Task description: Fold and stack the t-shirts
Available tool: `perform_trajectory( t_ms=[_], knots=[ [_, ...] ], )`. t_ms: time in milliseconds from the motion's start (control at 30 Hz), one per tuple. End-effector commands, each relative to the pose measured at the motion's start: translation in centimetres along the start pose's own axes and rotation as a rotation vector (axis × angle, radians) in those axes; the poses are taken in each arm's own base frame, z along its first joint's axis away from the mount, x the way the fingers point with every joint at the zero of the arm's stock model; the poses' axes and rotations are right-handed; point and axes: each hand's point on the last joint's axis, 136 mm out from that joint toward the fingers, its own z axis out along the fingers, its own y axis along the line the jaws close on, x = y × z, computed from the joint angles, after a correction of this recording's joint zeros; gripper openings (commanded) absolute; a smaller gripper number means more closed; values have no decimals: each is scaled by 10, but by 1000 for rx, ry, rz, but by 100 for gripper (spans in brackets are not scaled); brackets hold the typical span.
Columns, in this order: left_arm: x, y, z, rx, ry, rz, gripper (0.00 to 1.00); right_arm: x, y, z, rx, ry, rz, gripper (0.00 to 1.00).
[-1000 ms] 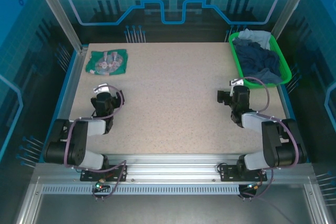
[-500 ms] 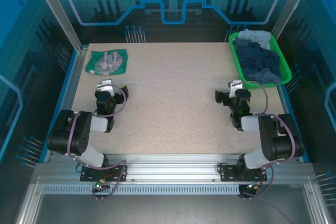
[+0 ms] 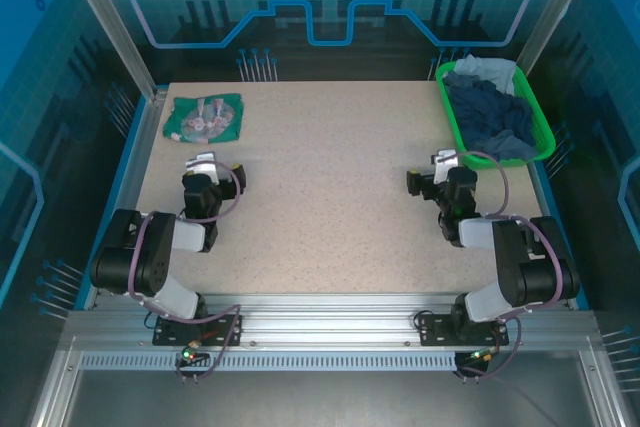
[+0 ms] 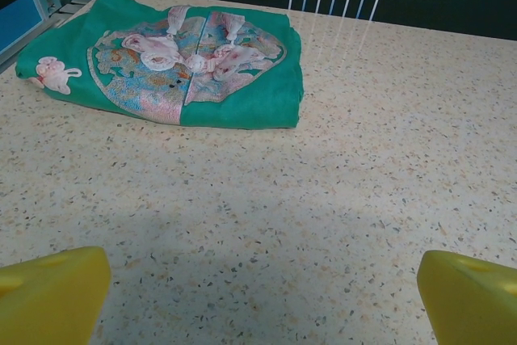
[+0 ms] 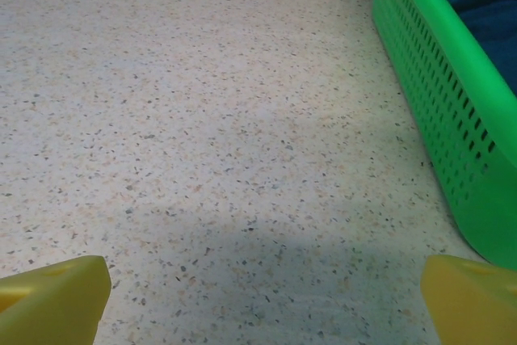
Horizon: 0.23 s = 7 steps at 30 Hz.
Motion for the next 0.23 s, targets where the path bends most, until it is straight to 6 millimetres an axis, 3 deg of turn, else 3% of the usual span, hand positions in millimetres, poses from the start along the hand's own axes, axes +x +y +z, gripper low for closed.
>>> perform_trajectory(
  t_ms=[0, 200],
  knots=[
    [-4, -3, 0, 20, -6, 23, 99, -5, 5, 3, -30, -6, -19, 100],
    [-4, -3, 0, 20, -6, 23, 99, -5, 5, 3, -31, -6, -19, 100]
  ],
)
